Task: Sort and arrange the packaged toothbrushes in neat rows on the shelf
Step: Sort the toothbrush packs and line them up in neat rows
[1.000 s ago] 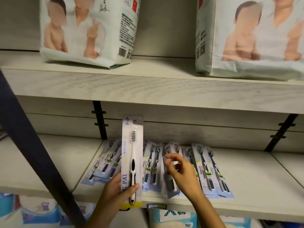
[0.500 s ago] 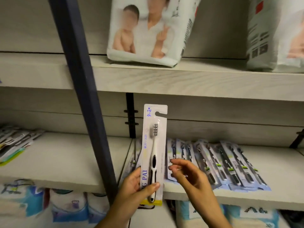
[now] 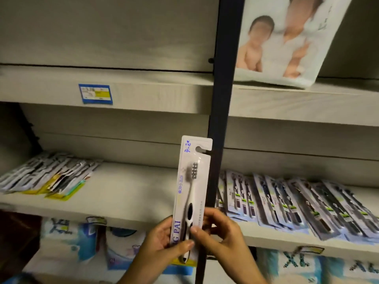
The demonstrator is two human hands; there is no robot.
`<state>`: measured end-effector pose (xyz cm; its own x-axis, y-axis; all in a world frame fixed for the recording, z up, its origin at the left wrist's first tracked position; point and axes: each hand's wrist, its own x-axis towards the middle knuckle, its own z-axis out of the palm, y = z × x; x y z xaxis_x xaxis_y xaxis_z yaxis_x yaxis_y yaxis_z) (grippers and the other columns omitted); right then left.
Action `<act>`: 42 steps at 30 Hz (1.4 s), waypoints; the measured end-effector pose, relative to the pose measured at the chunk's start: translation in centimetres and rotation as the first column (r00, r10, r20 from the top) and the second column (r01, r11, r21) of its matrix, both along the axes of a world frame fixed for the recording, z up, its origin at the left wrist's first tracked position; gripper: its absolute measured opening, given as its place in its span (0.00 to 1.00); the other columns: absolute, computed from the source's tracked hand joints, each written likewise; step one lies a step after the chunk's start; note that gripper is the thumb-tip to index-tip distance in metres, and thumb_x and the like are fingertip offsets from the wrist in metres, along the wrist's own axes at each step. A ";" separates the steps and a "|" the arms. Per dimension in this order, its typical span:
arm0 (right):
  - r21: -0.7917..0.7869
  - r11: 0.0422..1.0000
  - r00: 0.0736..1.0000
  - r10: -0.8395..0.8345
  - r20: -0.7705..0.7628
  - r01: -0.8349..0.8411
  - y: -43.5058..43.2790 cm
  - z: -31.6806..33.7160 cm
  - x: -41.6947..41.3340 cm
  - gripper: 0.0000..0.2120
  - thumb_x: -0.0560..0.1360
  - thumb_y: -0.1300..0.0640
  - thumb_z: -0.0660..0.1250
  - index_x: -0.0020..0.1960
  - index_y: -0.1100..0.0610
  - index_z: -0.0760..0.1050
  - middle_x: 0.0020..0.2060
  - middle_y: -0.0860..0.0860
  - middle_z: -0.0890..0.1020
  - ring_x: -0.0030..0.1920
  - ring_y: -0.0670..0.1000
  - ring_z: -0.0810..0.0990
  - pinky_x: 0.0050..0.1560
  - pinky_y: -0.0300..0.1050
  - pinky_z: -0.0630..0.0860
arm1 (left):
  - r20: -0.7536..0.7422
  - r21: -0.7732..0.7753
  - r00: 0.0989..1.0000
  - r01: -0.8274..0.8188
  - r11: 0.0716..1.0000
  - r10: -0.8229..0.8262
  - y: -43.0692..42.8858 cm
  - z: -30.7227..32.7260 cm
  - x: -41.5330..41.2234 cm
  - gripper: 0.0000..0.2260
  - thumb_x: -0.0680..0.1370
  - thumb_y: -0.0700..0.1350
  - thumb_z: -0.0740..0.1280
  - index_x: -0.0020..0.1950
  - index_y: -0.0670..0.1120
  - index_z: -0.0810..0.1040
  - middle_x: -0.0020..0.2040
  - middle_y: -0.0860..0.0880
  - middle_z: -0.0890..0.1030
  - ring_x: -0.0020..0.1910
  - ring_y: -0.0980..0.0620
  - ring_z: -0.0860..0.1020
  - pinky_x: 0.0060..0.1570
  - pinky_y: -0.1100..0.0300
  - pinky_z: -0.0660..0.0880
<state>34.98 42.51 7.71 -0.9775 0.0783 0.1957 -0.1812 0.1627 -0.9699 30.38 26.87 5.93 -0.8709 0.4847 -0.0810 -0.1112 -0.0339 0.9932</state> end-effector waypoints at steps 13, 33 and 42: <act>0.035 0.989 0.984 -0.146 0.098 0.143 -12.5 -1.9 -9.6 0.15 0.71 0.56 0.72 0.56 0.49 0.76 0.47 0.47 0.84 0.48 0.47 0.83 0.51 0.45 0.81 | -0.044 -0.146 0.988 0.142 0.979 -0.150 -12.0 -1.7 -10.5 0.22 0.65 0.37 0.77 0.56 0.49 0.76 0.48 0.48 0.85 0.49 0.51 0.82 0.49 0.60 0.79; 0.467 0.771 0.565 -0.636 0.525 0.433 -6.3 -11.6 -23.8 0.15 0.75 0.52 0.68 0.57 0.57 0.73 0.45 0.53 0.78 0.43 0.51 0.78 0.44 0.43 0.77 | -0.170 -0.240 0.984 0.014 0.971 -0.056 -24.4 -2.3 -23.1 0.09 0.70 0.37 0.73 0.49 0.42 0.78 0.48 0.49 0.84 0.45 0.53 0.82 0.49 0.63 0.76; 0.620 0.648 0.684 -0.691 0.235 0.442 -11.1 -11.8 -24.7 0.18 0.76 0.52 0.66 0.64 0.56 0.72 0.64 0.59 0.69 0.62 0.59 0.71 0.63 0.51 0.70 | -0.185 -0.207 0.981 -0.091 0.974 0.053 -26.6 -3.6 -23.8 0.07 0.74 0.34 0.68 0.51 0.42 0.78 0.49 0.51 0.84 0.50 0.54 0.81 0.51 0.66 0.76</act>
